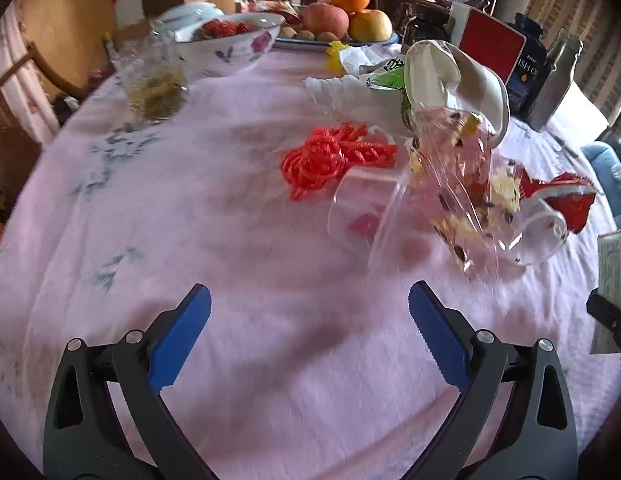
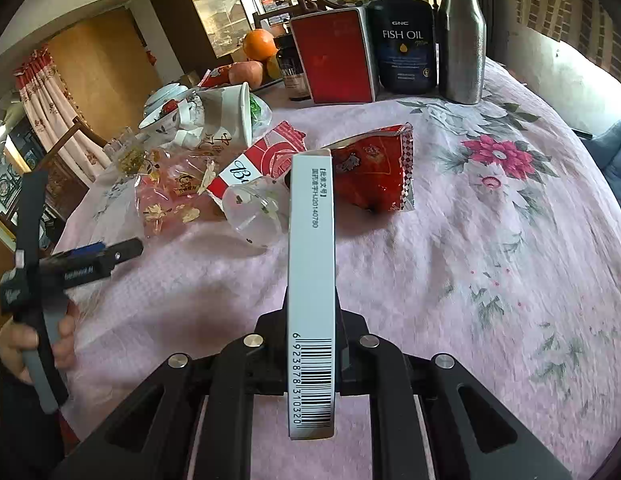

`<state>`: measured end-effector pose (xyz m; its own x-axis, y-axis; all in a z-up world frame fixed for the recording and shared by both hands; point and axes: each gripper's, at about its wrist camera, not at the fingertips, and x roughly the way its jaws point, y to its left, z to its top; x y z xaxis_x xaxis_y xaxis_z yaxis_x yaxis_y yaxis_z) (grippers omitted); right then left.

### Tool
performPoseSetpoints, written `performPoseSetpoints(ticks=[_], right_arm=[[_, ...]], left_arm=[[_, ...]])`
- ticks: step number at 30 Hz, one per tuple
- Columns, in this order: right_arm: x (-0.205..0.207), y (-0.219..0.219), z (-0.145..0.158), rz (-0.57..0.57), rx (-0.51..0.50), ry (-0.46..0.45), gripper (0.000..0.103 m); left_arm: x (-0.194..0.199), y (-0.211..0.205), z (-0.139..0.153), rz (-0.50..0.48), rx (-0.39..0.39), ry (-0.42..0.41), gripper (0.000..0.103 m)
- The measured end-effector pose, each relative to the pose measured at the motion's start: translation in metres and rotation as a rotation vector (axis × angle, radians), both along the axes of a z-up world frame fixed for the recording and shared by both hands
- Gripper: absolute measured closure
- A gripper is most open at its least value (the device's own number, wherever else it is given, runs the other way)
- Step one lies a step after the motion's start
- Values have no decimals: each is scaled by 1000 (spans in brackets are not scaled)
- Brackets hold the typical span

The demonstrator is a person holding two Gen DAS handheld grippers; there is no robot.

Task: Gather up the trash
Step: 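Lift the medicine box with the right tool while the left tool grasps the clear cup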

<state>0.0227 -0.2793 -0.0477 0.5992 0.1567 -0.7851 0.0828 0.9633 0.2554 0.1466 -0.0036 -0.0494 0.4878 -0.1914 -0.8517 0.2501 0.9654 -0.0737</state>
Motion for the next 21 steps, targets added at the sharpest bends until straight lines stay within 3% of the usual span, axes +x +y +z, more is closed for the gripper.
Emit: performPoseSetpoints(ticks=[3, 5, 8, 13, 17, 20, 21], right_arm=[[3, 0, -1, 3, 9, 3, 88], [5, 0, -3, 8, 27, 8, 88], [7, 0, -4, 14, 39, 13, 88], [7, -1, -3, 17, 39, 9, 88], [7, -1, -2, 21, 37, 9, 88], [5, 1, 1, 25, 37, 1, 88], [4, 2, 2, 26, 36, -2, 88]], left_arm=[[10, -1, 3, -41, -46, 8, 15], [16, -5, 6, -60, -43, -8, 17], [25, -13, 7, -96, -49, 7, 30], [37, -26, 3, -136, -37, 16, 39], [40, -35, 2, -171, -50, 39, 65], [33, -36, 4, -179, -60, 33, 66], [29, -35, 6, -183, -63, 30, 72]])
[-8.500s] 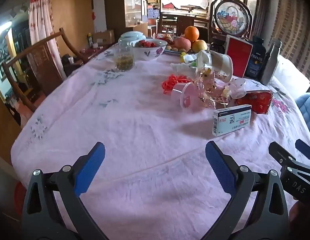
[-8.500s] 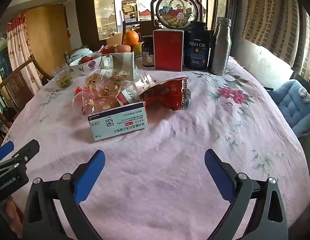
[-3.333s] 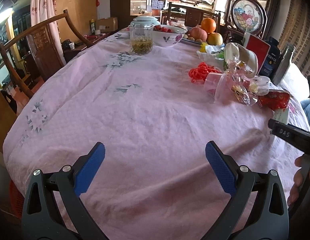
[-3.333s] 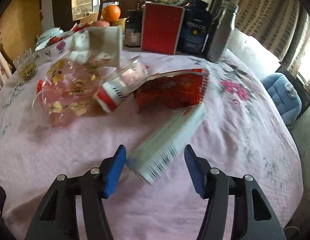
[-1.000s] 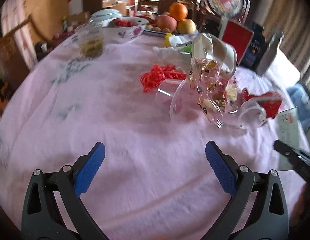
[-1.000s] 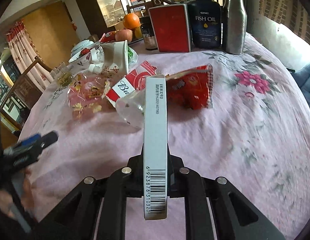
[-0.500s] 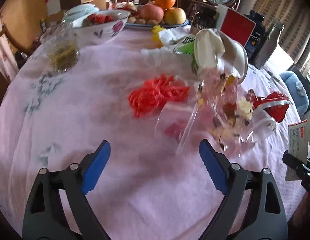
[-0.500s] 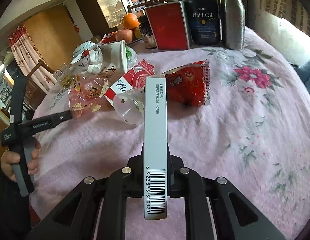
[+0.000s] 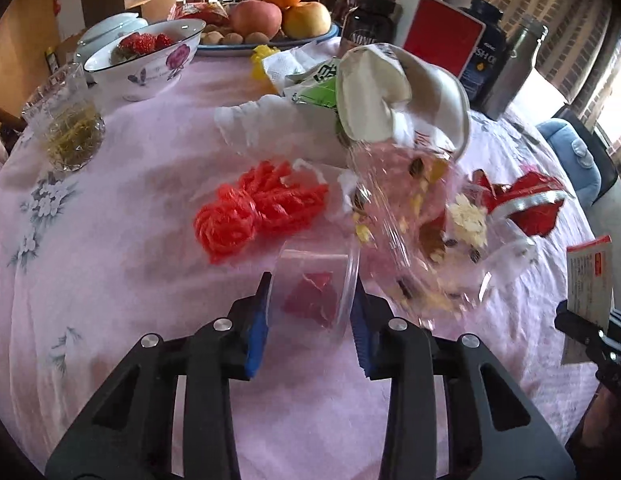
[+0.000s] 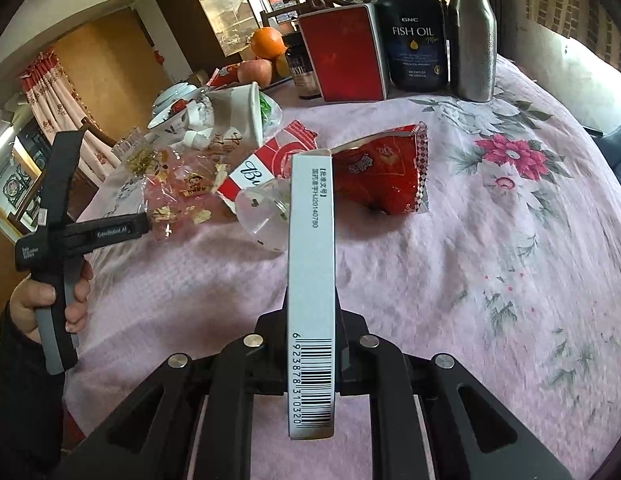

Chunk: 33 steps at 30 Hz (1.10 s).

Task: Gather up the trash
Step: 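Lift the medicine box with the right tool while the left tool grasps the clear cup, then carry both items to the red mesh basket and open both tools over it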

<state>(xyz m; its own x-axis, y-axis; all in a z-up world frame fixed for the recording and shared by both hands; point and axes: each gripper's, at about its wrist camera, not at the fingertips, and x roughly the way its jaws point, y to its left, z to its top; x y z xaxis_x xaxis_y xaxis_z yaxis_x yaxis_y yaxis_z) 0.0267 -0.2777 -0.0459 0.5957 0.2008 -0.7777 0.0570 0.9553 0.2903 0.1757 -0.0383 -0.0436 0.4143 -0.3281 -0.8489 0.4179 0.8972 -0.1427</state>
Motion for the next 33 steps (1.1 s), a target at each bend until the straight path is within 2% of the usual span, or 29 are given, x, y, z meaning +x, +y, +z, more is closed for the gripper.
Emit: performPoseSetpoints(ticks=[8, 11, 17, 24, 28, 33], right_arm=[[-7, 11, 10, 31, 29, -15, 88], [-11, 23, 13, 65, 49, -15, 88], [-20, 59, 20, 131, 21, -23, 88], [-30, 124, 22, 265, -15, -5, 88], [-38, 177, 25, 386, -34, -2, 88], [-42, 252, 34, 559, -13, 4, 88]], left_arm=[[-50, 35, 23, 22, -42, -42, 72], [-78, 50, 31, 39, -37, -69, 72], [-124, 84, 32, 128, -13, -98, 72], [-166, 132, 31, 220, -41, -127, 72], [-191, 166, 35, 290, -54, -155, 72], [-231, 229, 41, 420, -86, -191, 72]])
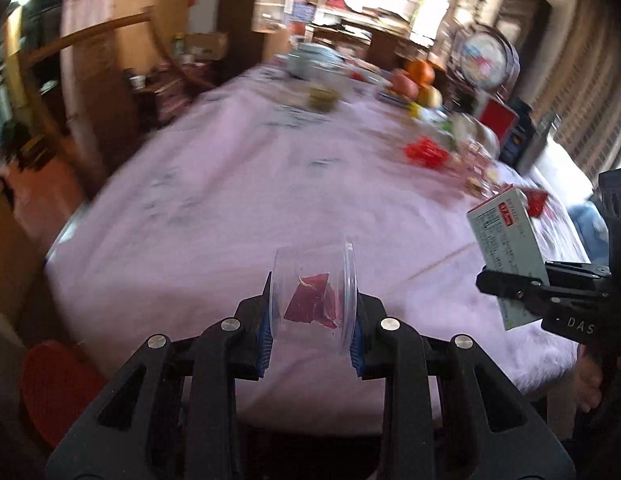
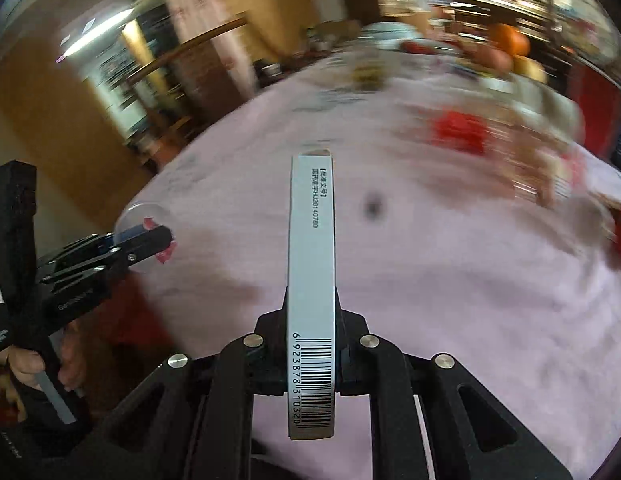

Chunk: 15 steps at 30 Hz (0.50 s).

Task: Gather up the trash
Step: 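Carry both items to the red mesh basket and open both tools over it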

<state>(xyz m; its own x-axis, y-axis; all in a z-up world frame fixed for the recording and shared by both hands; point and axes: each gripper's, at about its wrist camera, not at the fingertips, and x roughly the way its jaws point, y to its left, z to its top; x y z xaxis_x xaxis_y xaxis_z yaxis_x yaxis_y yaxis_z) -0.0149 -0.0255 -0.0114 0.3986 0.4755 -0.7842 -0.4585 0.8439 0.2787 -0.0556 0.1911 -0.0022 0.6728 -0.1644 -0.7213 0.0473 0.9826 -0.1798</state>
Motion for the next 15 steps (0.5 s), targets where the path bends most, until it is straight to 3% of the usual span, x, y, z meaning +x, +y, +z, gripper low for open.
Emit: performPoseSetpoints(ticks=[9, 15], right_arm=[[-28, 180, 19, 378, 31, 28, 88], [-61, 301, 4, 594, -22, 73, 88]], left_arm=[[-91, 146, -5, 345, -29, -19, 72], [-135, 236, -51, 590, -51, 80, 72]])
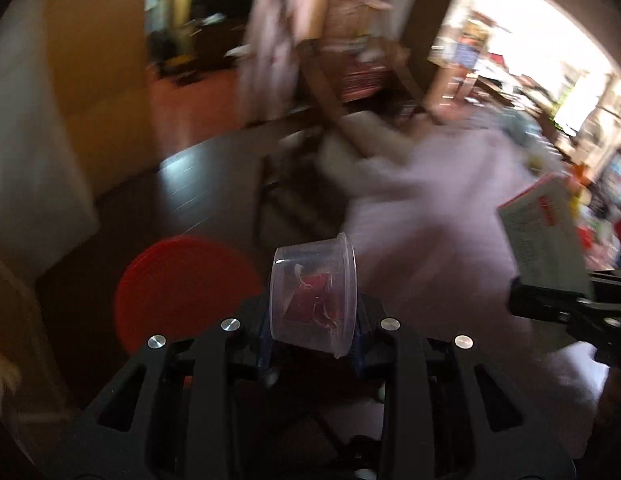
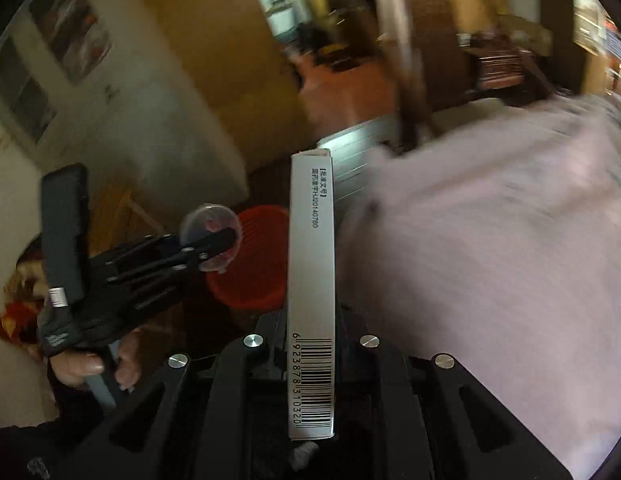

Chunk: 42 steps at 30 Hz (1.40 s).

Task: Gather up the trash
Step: 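Carry both items to the red mesh basket and open both tools over it, then swing both tools back toward the table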

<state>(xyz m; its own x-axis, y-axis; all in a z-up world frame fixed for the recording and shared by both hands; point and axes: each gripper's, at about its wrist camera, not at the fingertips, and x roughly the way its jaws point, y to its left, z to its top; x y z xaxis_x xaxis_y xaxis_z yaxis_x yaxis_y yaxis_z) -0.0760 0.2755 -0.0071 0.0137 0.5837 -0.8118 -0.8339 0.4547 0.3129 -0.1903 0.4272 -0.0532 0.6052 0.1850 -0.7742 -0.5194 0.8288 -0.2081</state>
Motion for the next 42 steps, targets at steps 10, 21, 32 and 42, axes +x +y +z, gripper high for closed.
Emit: performPoseSetpoints(ticks=[10, 21, 32, 42], right_arm=[[-25, 172, -108, 163, -169, 173, 88], [-25, 206, -174, 114, -192, 325, 67], [1, 173, -145, 111, -129, 274, 66], [-14, 84, -47, 99, 20, -14, 44]], left_arm=[[-25, 108, -121, 219, -182, 182, 72], [-30, 134, -149, 269, -194, 237, 67], [-33, 127, -131, 304, -161, 224, 35], [-24, 85, -70, 266, -50, 142, 25]])
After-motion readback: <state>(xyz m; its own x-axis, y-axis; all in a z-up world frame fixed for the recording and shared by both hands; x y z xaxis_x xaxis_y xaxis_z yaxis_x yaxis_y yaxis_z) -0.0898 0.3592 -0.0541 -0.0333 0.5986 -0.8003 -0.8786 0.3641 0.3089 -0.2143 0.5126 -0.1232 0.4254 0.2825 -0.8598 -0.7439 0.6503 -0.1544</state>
